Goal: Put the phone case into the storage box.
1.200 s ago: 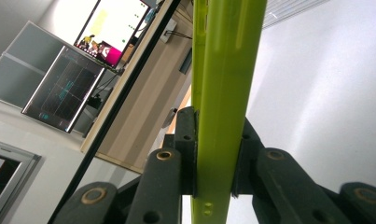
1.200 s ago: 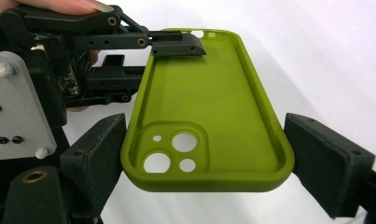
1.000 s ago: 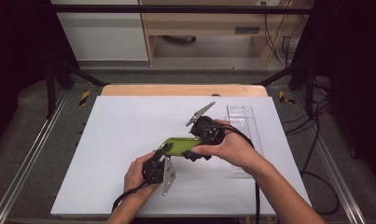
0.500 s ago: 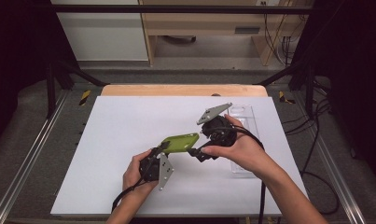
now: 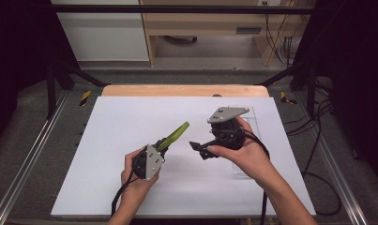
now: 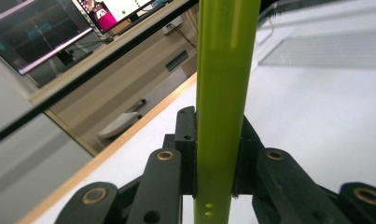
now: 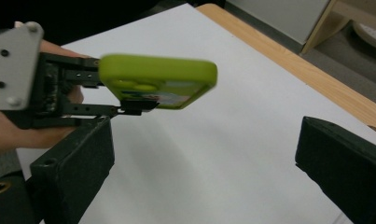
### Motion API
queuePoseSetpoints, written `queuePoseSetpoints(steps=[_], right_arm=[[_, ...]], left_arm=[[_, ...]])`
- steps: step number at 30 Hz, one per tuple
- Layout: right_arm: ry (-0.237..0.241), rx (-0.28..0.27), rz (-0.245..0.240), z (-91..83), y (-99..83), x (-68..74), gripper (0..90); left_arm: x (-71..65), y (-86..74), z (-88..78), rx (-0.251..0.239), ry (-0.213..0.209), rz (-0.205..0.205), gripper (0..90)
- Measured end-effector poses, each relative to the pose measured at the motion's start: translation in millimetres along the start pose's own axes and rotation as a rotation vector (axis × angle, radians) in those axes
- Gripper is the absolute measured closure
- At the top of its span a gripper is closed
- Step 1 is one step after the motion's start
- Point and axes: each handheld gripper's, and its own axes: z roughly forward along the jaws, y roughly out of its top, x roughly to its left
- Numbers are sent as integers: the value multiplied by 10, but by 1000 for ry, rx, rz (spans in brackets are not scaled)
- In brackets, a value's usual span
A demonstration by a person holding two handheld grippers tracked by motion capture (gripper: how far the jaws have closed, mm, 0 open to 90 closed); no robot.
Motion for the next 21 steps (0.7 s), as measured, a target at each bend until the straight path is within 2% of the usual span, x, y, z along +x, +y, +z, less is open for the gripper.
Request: queuePoseSetpoints(steps=[3,7,9,12,15,21], right_arm=[[-7,-22,15,46,-65,9,54],[-23,-60,41,81,-121,5,53],[-32,-79,49,86,-141,1,52],[-42,-111,59,82,-176,2,50],[-50,-131,67,61,-215,15,49],[-55,-249,108,5,-233,80,48]], left_arm=[[32,15,-38,-12,-8,-54,769],[69,30,-81,-19,-12,-98,769],[86,31,-98,-23,-17,-134,769],[107,44,-133,-43,-12,-148,769],[143,51,-171,-67,-9,-185,769],[232,14,-220,-68,-22,-283,769]])
